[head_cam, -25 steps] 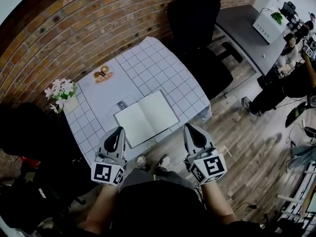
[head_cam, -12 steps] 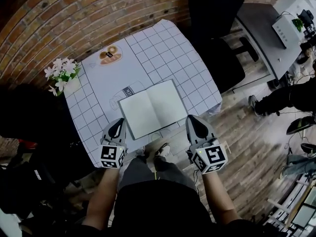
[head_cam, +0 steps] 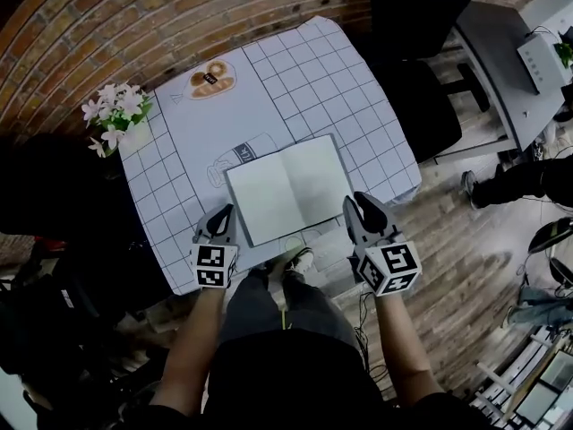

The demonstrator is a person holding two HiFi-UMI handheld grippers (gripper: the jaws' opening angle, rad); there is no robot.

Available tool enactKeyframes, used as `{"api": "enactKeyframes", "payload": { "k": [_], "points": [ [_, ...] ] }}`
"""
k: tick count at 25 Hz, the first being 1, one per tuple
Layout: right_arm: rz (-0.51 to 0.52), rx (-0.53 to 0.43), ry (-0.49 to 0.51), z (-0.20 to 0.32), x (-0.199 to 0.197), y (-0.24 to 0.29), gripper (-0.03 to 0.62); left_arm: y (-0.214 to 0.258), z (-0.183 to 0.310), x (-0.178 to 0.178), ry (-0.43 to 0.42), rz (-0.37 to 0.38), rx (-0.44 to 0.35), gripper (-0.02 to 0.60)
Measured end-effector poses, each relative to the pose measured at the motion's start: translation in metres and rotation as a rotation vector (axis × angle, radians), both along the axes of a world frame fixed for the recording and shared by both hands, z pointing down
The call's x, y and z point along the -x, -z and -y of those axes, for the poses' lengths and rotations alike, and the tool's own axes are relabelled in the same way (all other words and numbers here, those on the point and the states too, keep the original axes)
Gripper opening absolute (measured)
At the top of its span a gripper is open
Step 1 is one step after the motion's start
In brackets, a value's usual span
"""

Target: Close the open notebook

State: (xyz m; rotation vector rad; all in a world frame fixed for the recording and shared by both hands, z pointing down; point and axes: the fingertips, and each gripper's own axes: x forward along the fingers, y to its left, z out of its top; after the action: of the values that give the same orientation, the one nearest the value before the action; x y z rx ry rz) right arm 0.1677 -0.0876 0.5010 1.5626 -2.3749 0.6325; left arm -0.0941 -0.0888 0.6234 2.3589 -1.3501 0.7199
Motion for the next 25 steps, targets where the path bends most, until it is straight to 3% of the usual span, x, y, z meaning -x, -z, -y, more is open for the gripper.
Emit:
{"api": "enactKeyframes", "payload": {
  "k": [12,25],
  "points": [
    [-0.017,0.075,0.020,0.013,-0.006,-0.039,0.137,-0.027,-0.009,0.004,0.013,0.099,0.130,0.026],
    [-0.019,0.153,0.055,0.024,-0.010,-0.068,0.178,-0.051,-0.021,0.007,0.034,0.150,0.200,0.025]
  ]
}}
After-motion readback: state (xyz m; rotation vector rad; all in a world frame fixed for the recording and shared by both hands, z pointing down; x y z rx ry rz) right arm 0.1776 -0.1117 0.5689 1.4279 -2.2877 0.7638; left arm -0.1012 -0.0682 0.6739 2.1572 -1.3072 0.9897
